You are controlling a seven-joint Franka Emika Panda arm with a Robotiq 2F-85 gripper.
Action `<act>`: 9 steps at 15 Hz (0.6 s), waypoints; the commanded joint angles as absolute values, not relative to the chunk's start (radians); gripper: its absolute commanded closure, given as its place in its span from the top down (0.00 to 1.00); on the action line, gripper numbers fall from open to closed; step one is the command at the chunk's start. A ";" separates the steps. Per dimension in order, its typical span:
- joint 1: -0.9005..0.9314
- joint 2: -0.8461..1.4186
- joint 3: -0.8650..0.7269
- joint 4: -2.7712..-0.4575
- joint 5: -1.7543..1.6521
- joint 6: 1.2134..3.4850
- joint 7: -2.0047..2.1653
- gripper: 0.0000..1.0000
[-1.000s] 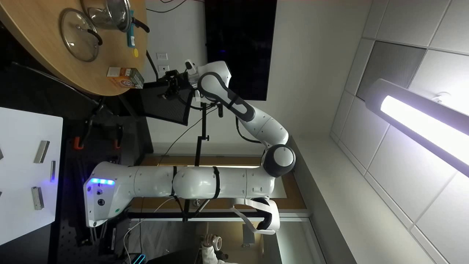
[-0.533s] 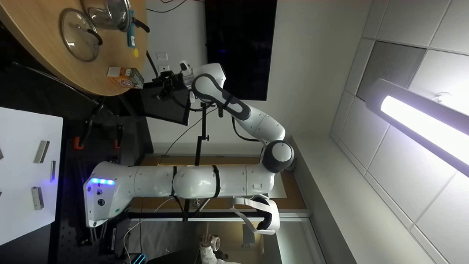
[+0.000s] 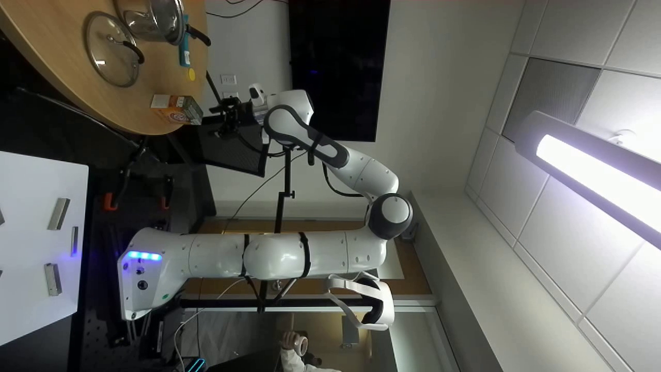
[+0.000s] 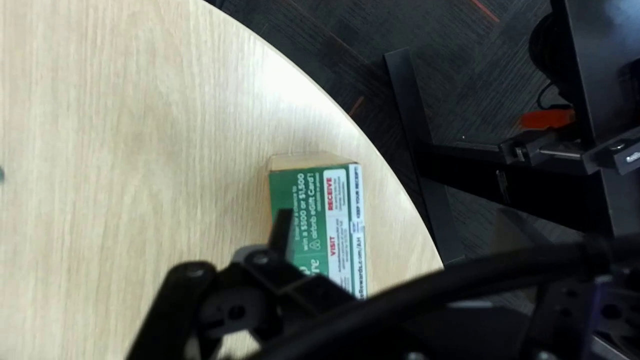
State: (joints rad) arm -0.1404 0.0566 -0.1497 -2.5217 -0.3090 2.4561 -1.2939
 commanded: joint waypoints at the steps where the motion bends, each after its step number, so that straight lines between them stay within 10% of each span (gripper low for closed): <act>1: -0.149 0.058 -0.148 -2.551 -0.323 2.516 -1.293 1.00; 9: -0.153 0.094 -0.153 -2.568 -0.376 2.612 -1.267 1.00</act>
